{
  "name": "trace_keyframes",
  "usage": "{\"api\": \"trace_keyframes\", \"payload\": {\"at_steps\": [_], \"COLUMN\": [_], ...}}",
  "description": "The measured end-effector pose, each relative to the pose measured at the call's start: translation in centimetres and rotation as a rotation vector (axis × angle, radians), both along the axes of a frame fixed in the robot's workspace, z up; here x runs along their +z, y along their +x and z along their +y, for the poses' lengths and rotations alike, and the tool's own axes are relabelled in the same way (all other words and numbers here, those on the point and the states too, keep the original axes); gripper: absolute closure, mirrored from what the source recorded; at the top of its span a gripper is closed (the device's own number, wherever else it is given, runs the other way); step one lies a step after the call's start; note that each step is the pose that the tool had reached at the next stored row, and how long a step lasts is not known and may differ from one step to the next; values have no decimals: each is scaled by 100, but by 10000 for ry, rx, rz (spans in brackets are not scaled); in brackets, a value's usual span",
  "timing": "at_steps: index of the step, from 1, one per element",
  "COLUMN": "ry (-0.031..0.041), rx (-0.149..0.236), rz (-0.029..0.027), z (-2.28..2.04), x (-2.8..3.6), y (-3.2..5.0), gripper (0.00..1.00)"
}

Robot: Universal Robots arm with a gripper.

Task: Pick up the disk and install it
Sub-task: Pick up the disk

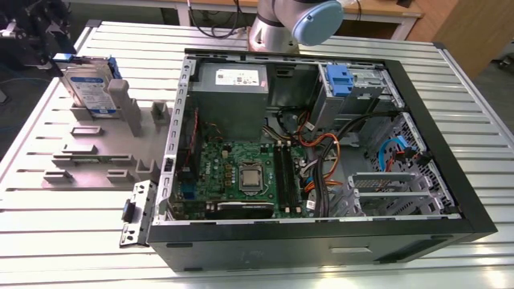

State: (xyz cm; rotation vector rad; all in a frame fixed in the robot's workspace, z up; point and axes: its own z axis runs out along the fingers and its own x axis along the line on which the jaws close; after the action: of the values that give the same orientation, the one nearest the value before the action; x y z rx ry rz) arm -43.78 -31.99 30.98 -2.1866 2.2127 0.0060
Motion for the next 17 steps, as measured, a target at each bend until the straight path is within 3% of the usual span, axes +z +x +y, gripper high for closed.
{"api": "trace_keyframes", "payload": {"at_steps": [2,10,17], "ry": [-1,0,-2], "rx": [0,75,532], "rz": [33,34,32], "z": [1,14,44], "x": [-4,-68,-133], "y": [1,1,1], "gripper": [29,29,29]}}
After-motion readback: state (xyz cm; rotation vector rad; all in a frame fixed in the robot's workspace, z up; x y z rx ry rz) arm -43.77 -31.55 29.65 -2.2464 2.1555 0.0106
